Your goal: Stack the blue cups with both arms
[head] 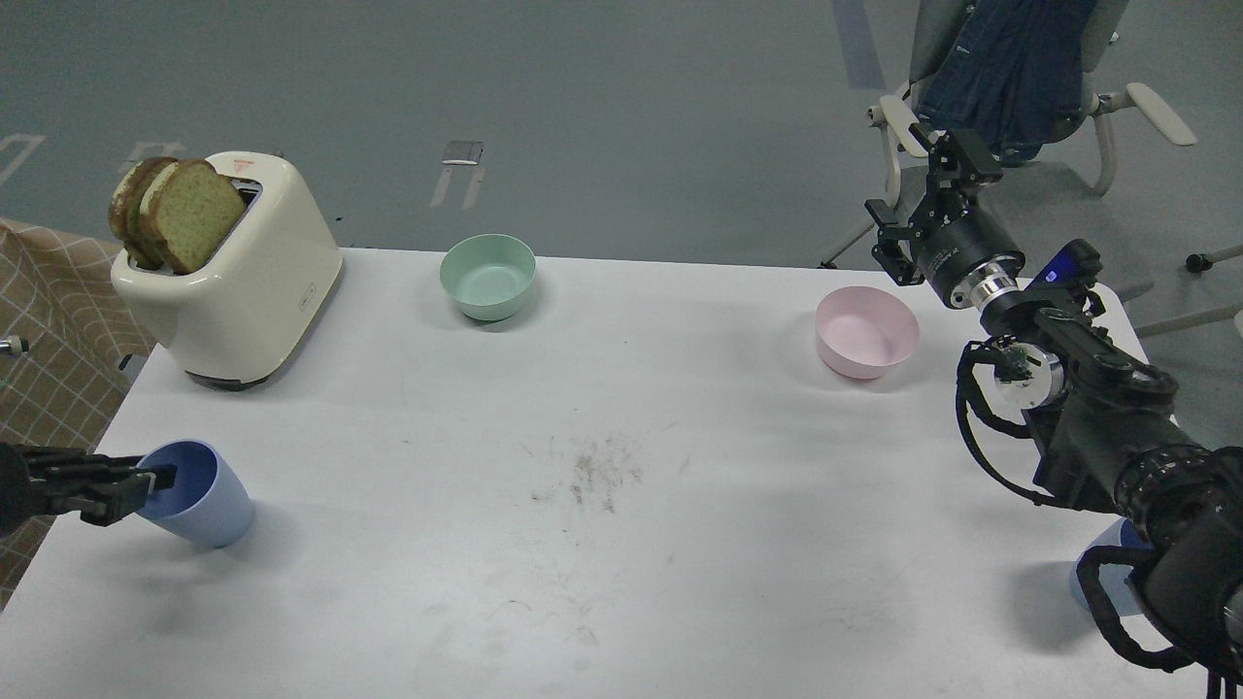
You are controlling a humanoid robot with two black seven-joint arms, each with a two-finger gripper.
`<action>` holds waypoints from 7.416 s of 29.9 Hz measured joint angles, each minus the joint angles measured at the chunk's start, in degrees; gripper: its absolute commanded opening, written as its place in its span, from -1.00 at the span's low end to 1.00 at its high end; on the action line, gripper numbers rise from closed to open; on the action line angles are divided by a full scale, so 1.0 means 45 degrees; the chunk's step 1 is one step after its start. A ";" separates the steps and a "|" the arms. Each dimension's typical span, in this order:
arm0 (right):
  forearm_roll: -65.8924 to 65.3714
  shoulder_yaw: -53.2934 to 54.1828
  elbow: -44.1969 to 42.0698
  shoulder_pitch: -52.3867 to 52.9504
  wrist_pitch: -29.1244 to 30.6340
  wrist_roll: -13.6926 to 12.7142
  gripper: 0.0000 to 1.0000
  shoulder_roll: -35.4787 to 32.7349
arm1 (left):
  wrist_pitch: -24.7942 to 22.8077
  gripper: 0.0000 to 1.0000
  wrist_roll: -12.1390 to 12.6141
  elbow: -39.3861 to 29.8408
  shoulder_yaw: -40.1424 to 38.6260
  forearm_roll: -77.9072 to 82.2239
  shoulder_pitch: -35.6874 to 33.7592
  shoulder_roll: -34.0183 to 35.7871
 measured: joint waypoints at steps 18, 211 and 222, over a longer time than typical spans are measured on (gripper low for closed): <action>0.0000 -0.0001 0.0017 0.1175 0.0000 0.0000 1.00 -0.0058 | 0.0712 -1.00 -0.0001 -0.2616 -0.0997 0.0455 -0.2068 0.1419; -1.5889 -0.9852 1.4046 0.6877 -0.1261 0.0002 -1.00 -1.0533 | -0.4156 0.95 0.1708 0.4355 -0.7238 -1.2541 -0.4295 -1.1060; -1.5671 -1.2054 1.5103 1.0149 -0.1014 -0.0002 -1.00 -0.7274 | -0.4126 0.95 0.1711 0.4372 -0.7169 -1.2541 -0.4241 -1.1082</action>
